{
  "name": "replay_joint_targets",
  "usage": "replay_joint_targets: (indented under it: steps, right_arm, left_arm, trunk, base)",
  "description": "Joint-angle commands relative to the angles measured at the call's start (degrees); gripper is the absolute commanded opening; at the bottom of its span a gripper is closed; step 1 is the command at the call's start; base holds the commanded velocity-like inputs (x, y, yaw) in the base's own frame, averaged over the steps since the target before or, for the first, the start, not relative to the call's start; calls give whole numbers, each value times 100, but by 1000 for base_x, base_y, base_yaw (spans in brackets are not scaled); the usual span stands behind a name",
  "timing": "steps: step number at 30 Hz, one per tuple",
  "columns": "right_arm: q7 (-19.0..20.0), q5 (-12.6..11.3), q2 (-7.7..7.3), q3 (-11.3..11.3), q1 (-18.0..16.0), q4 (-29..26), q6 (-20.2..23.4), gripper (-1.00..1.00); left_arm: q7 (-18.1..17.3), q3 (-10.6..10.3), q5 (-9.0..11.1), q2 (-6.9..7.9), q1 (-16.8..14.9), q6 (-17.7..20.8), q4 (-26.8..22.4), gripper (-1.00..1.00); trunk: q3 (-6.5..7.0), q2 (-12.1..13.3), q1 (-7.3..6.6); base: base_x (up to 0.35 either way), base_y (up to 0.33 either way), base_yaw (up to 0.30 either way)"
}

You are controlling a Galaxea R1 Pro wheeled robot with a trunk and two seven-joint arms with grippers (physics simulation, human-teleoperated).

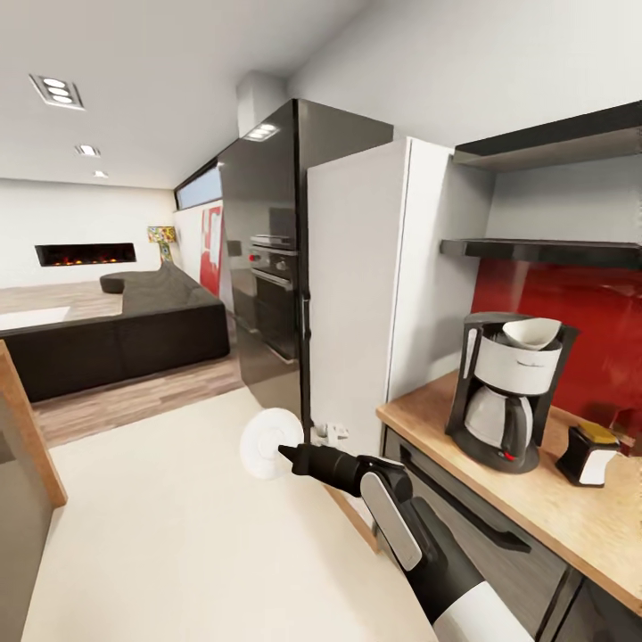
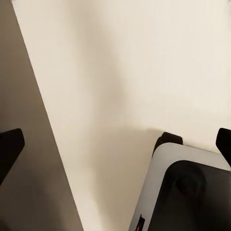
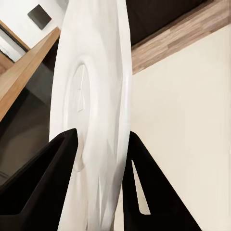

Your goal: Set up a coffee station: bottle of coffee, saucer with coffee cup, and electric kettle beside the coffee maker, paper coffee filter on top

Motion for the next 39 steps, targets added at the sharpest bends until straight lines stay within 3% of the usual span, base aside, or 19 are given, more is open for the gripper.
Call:
replay_joint_targets:
  steps: [1, 8, 17, 35, 37, 39]
  right_arm:
    - [12, -3, 2, -5, -2, 0, 22, -100]
    - [12, -8, 5, -5, -3, 0, 22, -100]
    - [12, -5, 2, -5, -3, 0, 30, -100]
    - [-27, -11, 2, -20, -3, 10, 23, -100]
    - [-49, -27, 2, -116, -2, 88, 28, -100]
    - [-121, -30, 3, -389, -2, 121, 29, -100]
  left_arm:
    - [-18, 28, 29, -2, -1, -15, 6, 100]
    - [-18, 26, 29, -2, -1, -15, 6, 100]
    - [-18, 26, 29, -3, -1, -18, 6, 100]
    - [-18, 26, 29, -1, -1, -16, 6, 100]
    - [-18, 32, 29, 3, -1, -15, 6, 100]
    - [-18, 32, 29, 4, -1, -15, 6, 100]
  trunk:
    - [-2, -4, 2]
    - [-2, -4, 2]
    - [-2, -4, 2]
    - [-2, -4, 2]
    - [-2, -4, 2]
    - [-2, -4, 2]
  base:
    - [0, 10, -80]
    - [0, 2, -16]
    - [16, 25, -260]
    - [141, 198, -274]
    - [4, 11, -102]
    - [2, 5, -42]
